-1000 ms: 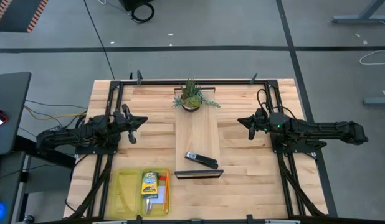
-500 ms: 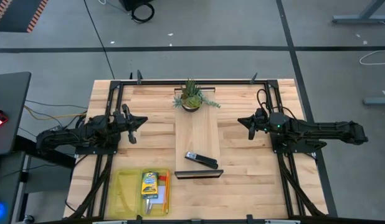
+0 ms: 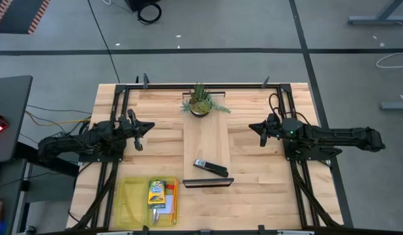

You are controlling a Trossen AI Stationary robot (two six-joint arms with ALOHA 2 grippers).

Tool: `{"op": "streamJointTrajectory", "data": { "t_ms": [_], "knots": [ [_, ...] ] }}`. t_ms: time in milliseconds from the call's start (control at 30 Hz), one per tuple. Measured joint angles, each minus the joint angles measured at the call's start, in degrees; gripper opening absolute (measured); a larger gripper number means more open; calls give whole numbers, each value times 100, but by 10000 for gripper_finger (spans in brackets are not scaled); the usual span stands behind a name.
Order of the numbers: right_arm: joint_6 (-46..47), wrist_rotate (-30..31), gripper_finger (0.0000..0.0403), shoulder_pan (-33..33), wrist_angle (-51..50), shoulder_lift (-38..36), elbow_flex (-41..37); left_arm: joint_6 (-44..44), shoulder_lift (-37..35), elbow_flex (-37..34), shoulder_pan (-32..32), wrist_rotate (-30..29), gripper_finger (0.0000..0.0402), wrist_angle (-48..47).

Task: Pack school essentials
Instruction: Return to Home Position

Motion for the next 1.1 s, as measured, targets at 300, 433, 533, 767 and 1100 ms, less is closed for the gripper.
{"op": "streamJointTrajectory", "data": {
  "t_ms": [300,433,533,767,1100],
  "knots": [
    [0,0,10,2,-2,0,0,0,0,0,0,0,23,-2],
    [0,1,10,1,-2,0,0,0,0,0,0,0,29,-2],
    [0,0,10,2,-2,0,0,0,-1,0,1,0,35,-2],
    [0,0,10,1,-2,0,0,0,-2,0,1,1,29,-2],
    [0,0,10,0,-2,-2,0,0,-2,0,0,0,31,-2]
  ]
}}
